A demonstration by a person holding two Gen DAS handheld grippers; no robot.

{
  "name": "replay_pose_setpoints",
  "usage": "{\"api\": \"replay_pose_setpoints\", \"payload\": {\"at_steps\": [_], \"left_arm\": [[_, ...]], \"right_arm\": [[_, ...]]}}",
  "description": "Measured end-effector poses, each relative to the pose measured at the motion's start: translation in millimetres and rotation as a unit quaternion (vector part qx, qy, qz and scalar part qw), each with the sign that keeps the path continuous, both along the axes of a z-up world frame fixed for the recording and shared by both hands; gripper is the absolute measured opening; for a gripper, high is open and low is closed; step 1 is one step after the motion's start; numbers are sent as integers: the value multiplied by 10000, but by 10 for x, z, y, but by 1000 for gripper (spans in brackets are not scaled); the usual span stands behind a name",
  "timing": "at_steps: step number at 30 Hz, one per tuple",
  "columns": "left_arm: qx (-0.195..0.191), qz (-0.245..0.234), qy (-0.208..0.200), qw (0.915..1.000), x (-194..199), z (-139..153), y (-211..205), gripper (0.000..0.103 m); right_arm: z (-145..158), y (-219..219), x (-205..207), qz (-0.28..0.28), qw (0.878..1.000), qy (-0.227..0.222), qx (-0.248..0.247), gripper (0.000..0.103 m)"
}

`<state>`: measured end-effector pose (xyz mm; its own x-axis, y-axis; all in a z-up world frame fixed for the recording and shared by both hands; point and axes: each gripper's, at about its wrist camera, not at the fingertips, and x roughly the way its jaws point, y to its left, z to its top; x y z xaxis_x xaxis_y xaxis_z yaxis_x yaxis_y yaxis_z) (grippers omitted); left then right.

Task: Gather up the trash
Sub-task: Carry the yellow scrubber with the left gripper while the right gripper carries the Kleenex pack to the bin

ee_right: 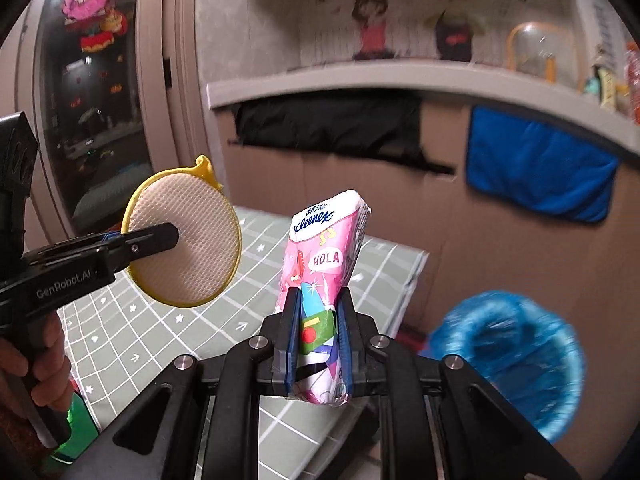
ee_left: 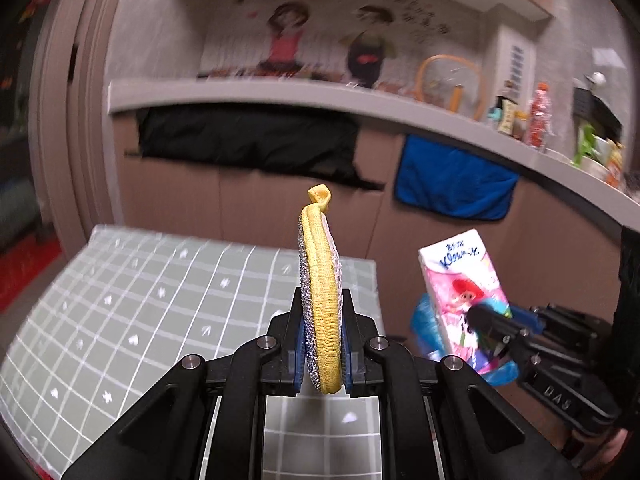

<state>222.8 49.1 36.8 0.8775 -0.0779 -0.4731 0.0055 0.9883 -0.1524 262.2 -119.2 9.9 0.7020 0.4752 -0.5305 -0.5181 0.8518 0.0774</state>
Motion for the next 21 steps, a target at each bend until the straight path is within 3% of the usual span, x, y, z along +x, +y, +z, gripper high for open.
{"api": "replay_pose_setpoints", "payload": {"at_steps": [10, 15, 21], "left_arm": [[236, -468, -743, 9959, 72, 546, -846, 14], [376, -621, -1007, 9923, 227, 641, -1224, 14], [458, -930, -848, 9910, 544, 535, -1601, 14]], "right_arm": [[608, -900, -266, -852, 9904, -1089, -80, 15], [656, -1324, -153, -1336, 9834, -1227, -2, 15], [576, -1713, 46, -1806, 9772, -1107, 108, 15]]}}
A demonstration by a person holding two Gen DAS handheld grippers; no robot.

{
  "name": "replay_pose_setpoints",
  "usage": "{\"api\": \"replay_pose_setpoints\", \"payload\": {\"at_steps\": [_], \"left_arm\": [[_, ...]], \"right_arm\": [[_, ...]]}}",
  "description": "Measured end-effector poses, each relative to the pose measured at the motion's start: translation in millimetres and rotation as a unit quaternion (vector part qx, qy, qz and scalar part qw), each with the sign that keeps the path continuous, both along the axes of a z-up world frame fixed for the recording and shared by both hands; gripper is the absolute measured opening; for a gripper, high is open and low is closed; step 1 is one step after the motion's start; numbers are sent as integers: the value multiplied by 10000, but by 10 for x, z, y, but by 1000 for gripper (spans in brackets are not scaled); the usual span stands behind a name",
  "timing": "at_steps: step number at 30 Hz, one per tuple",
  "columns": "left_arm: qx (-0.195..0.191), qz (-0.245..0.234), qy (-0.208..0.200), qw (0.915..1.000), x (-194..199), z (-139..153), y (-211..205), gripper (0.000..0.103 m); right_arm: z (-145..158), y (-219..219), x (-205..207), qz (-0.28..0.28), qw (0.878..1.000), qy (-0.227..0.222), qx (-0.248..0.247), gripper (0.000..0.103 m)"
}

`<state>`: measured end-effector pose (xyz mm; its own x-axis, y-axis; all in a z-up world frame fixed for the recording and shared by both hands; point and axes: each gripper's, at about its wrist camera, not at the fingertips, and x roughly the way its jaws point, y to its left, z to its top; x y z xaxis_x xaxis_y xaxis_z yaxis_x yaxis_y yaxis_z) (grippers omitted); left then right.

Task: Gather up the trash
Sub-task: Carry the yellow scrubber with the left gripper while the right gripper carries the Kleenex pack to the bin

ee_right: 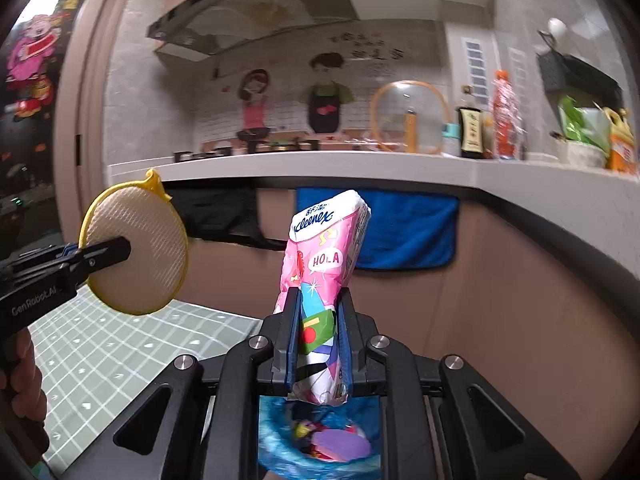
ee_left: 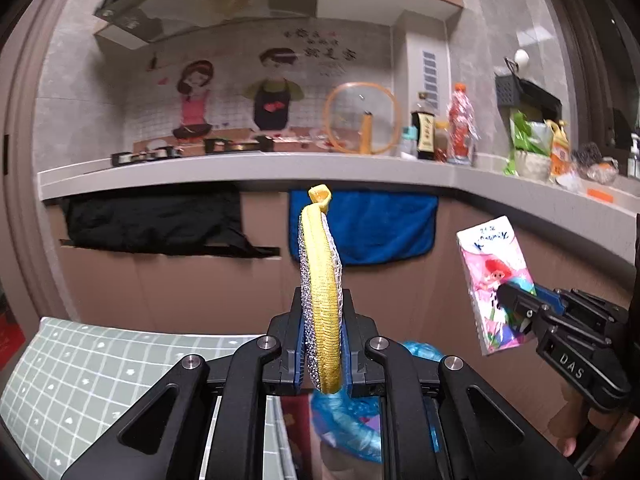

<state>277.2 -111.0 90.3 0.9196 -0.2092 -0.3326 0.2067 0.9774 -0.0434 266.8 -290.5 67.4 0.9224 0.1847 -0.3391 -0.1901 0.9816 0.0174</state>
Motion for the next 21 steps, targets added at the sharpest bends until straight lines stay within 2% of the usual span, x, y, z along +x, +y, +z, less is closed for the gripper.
{"api": "replay_pose_setpoints", "payload": {"at_steps": [10, 21], "left_arm": [[78, -416, 670, 9969, 511, -448, -465, 14], [30, -532, 1342, 9895, 855, -916, -636, 14]], "right_arm": [[-395, -399, 221, -399, 9982, 424, 144, 15], [-764, -539, 484, -496, 9949, 868, 134, 15]]}}
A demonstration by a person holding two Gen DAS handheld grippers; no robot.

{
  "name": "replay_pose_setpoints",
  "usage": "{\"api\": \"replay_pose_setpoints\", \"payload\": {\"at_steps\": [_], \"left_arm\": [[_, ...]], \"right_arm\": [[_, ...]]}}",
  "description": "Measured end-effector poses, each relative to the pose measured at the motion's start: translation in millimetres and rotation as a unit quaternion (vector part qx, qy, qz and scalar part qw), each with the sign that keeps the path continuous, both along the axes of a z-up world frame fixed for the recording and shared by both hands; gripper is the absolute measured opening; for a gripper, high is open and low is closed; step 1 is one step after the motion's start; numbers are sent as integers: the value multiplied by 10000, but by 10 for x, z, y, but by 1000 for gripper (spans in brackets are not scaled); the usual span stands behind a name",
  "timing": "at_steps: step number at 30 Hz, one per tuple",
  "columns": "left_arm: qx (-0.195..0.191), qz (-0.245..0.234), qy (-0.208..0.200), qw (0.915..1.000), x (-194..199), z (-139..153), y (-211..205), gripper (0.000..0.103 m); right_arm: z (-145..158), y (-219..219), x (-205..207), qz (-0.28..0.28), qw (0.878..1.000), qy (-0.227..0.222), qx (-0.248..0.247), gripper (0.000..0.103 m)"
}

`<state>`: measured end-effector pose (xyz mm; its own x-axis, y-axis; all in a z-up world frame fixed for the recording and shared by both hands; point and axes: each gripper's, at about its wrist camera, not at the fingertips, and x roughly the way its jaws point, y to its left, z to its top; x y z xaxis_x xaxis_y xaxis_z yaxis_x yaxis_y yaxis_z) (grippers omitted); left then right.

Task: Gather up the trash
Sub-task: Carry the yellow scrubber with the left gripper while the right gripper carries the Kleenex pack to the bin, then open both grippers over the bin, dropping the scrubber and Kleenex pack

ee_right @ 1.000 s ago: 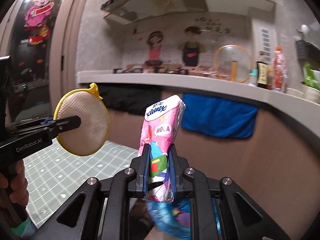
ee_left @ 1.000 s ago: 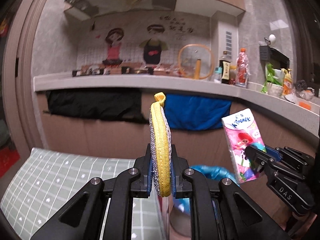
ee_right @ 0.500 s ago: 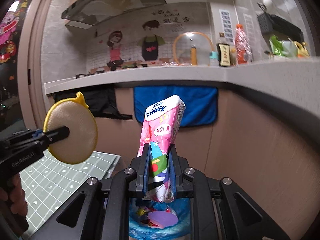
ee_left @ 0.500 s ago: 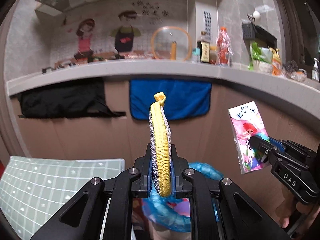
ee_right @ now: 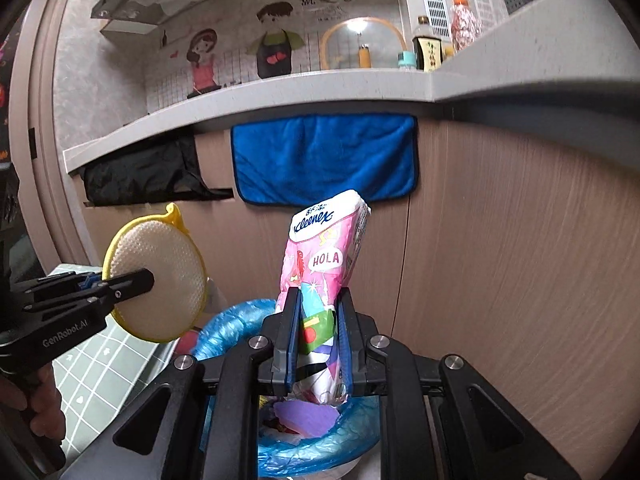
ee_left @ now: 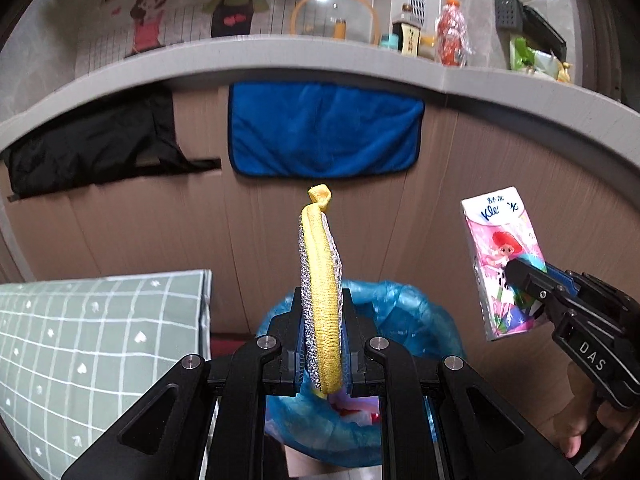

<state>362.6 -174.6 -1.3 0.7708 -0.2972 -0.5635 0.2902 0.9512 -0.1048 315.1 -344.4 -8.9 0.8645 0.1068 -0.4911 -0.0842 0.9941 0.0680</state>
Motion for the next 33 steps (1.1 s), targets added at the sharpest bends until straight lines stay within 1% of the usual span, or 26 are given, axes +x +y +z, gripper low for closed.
{"api": "replay_pose_setpoints", "payload": {"at_steps": [10, 18, 24, 28, 33], "left_arm": [[-65, -85, 534, 9985, 185, -342, -96, 14], [7, -107, 774, 9969, 263, -537, -126, 14], [-59, -64, 974, 9952, 322, -660, -105, 14], [-118, -22, 1032, 9946, 357, -703, -79, 14], [-336, -90, 1189, 9923, 409, -763, -35, 16]], "right_arm": [[-275, -79, 165, -15, 9993, 373, 80, 15], [-524, -68, 286, 79, 9972, 726, 162, 15], [-689, -52, 372, 54, 9954, 954, 120, 15], [-757, -93, 408, 50, 9942, 1046, 247, 15], [-822, -89, 460, 106, 9930, 1133, 327, 15]]}}
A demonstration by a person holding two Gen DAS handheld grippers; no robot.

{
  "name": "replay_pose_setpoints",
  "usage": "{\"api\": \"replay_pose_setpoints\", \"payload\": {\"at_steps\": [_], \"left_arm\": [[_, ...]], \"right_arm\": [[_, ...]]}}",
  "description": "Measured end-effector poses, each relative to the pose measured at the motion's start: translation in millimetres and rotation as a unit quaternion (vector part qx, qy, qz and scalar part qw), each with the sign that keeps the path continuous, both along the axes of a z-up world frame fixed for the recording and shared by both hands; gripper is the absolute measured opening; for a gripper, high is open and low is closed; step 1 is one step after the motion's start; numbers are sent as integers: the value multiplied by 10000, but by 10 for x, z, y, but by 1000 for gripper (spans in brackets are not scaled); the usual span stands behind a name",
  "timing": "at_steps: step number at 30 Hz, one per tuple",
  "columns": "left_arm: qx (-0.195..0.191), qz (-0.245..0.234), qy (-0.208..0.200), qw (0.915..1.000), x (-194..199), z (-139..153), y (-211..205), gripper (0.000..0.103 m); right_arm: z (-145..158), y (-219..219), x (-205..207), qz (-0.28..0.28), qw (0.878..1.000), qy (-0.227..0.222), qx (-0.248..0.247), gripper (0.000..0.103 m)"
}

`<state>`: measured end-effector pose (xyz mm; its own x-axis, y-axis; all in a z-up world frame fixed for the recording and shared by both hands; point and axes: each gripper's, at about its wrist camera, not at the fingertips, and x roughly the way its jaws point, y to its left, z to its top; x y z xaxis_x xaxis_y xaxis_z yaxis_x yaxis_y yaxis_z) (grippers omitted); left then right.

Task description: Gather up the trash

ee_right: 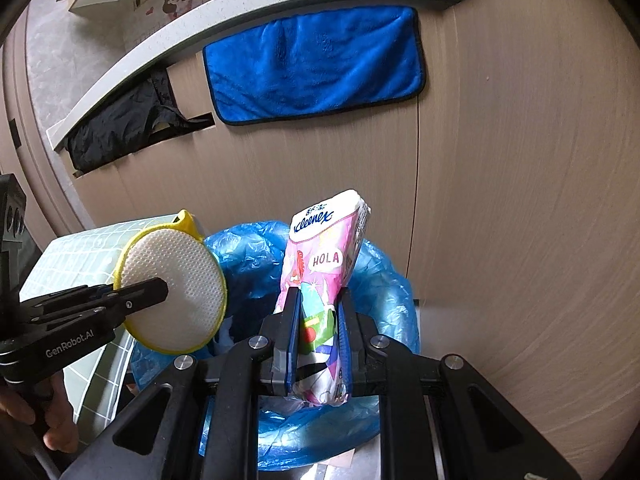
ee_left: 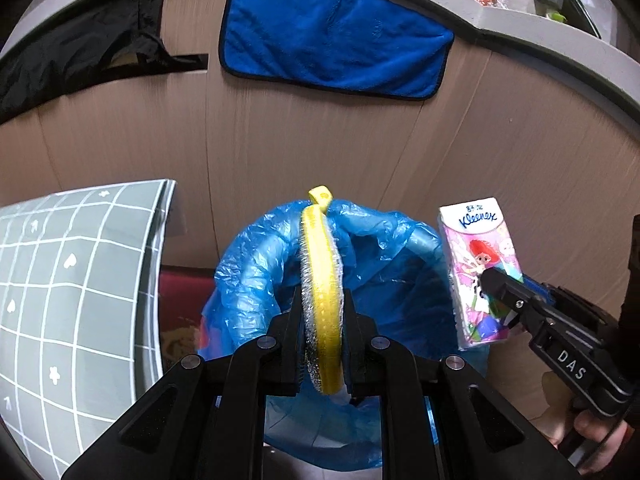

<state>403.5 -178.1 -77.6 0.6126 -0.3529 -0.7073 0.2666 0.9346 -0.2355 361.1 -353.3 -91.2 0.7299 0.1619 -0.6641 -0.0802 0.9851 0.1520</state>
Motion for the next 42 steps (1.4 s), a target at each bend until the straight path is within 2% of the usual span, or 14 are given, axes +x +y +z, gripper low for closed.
{"api": "replay_pose_setpoints", "payload": {"at_steps": [1, 3, 4, 5, 7, 9, 16, 22, 27, 29, 31, 35, 38, 42], "left_arm": [[-26, 4, 25, 10000, 9, -8, 11, 17], [-57, 48, 64, 10000, 31, -10, 38, 29], [-109, 55, 83, 9999, 38, -6, 56, 39], [-227, 52, 98, 9997, 38, 10, 88, 41], [-355, 62, 46, 9993, 11, 56, 124, 41], [-422, 99, -152, 9989, -57, 153, 166, 41], [0, 381, -680, 9970, -495, 461, 332, 41], [439, 737, -1189, 9892, -1229, 713, 643, 41], [694, 847, -1352, 9847, -1944, 890, 985, 41], [875, 1031, -1470, 9799, -2262, 950, 1120, 41], [1034, 1187, -1577, 9749, -2559, 970, 1232, 41], [1167, 1260, -1666, 9710, -3017, 939, 1395, 41], [1169, 1333, -1644, 9703, -3288, 912, 1503, 41], [1306, 1374, -1907, 9632, -3559, 894, 1551, 41]], "right_arm": [[-13, 9, 10, 7, 10000, 17, 9, 15], [-21, 18, 13, -53, 10000, 37, 12, 19], [-21, 20, 13, -104, 9999, 35, 3, 20], [-23, 27, 17, -135, 9999, 48, -8, 23], [-7, 55, 2, -100, 9999, 54, -9, 28], [43, 91, -67, -100, 9999, -22, -26, 29], [288, 214, -451, -122, 9996, -228, -142, 29], [558, 403, -984, -16, 9979, -644, -39, 29], [753, 724, -1601, 270, 9953, -931, 72, 31], [785, 895, -1874, 425, 9942, -985, 58, 33], [792, 1044, -2106, 598, 9931, -1011, -32, 33], [792, 1292, -2599, 790, 9898, -1185, -31, 33], [772, 1395, -2811, 889, 9889, -1176, 208, 33], [763, 1537, -3019, 953, 9868, -1308, 39, 33]]}}
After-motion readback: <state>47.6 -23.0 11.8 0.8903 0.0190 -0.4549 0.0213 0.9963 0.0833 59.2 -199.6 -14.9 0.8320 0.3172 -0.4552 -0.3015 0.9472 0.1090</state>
